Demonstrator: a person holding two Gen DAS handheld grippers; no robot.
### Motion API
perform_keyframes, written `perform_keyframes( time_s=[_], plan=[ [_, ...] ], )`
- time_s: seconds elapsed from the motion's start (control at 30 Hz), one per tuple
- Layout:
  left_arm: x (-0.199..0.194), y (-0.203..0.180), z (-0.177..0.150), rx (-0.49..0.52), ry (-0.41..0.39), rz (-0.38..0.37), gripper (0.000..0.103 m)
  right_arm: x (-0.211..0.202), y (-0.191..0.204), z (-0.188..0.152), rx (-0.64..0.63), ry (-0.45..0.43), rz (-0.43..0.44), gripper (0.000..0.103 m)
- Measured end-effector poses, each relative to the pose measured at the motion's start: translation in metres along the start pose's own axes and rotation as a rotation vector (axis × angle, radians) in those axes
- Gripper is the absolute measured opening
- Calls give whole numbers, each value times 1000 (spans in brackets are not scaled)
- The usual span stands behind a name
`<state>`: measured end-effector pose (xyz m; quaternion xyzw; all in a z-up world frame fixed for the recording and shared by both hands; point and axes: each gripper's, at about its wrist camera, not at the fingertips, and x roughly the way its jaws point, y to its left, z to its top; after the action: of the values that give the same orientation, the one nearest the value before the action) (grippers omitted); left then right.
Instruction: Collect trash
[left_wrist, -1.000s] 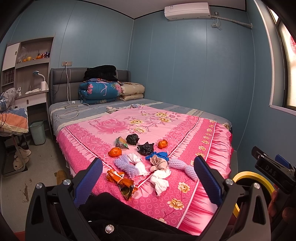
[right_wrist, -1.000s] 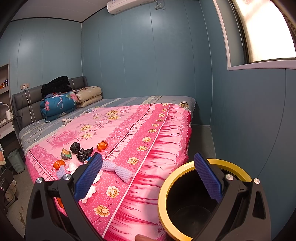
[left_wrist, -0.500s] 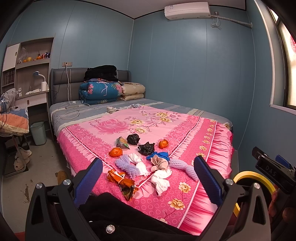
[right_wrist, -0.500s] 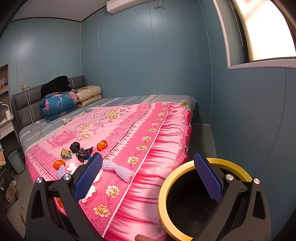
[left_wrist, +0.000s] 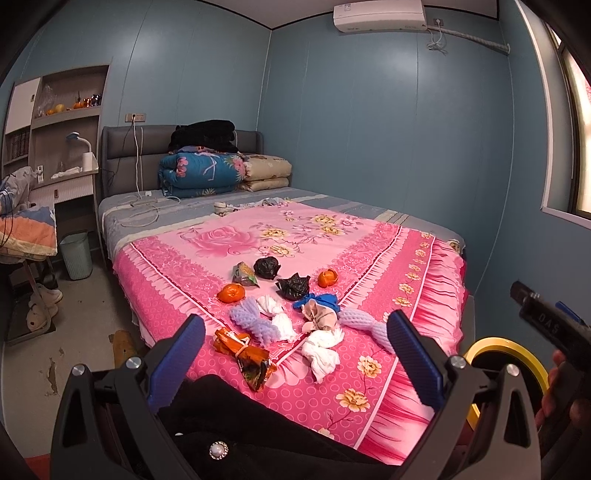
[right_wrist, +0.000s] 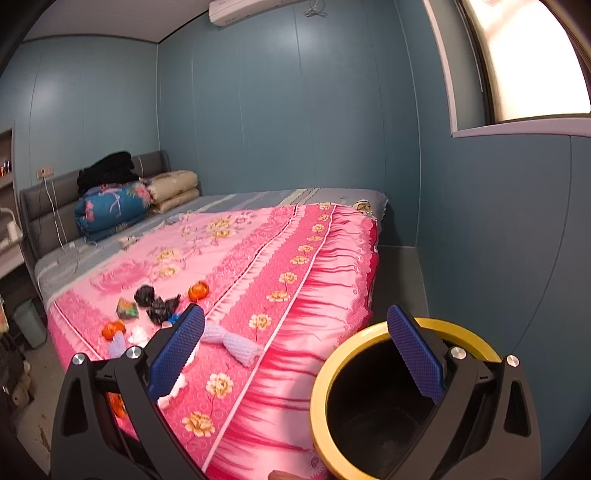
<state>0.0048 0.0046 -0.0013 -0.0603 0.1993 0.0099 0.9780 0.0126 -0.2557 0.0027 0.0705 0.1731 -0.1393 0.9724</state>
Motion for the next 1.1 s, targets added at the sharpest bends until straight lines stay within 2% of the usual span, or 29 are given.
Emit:
perform_keyframes(
  time_s=[0.07,0.2,0.27,0.4,0.47,0.5,0.57,0.67,0.7,0.9,1.03,1.1],
  plan=[
    [2,1,-1,-4,11,-12,95,4,-4,8,-2,-10,4,95],
    [8,1,-5,-5,32,-14,95,27,7,16,-139,-6,10,95],
    [15,2,-6,-3,57,1,95,42,12,19,-168,18,83,95],
    [38,22,-5,-42,138,-6,95,76,31,23,-274,83,162,95],
    [51,32,-4,-53,180,6,95,98,41,22,-321,142,186,95],
    [58,36,-4,-57,199,11,95,113,48,21,-339,201,211,95],
    [79,47,-5,-69,275,22,95,144,57,16,-370,328,254,95],
    [112,61,-9,-89,407,22,95,176,65,9,-371,436,297,95],
    [125,70,-12,-124,449,11,95,187,71,5,-388,470,304,95],
    [172,103,-19,-284,601,-16,95,253,98,-16,-441,626,350,95],
    [201,108,-23,-349,698,-63,95,289,107,-28,-459,709,365,95],
    [213,110,-25,-363,722,-60,95,302,113,-35,-491,727,354,95]
  ],
)
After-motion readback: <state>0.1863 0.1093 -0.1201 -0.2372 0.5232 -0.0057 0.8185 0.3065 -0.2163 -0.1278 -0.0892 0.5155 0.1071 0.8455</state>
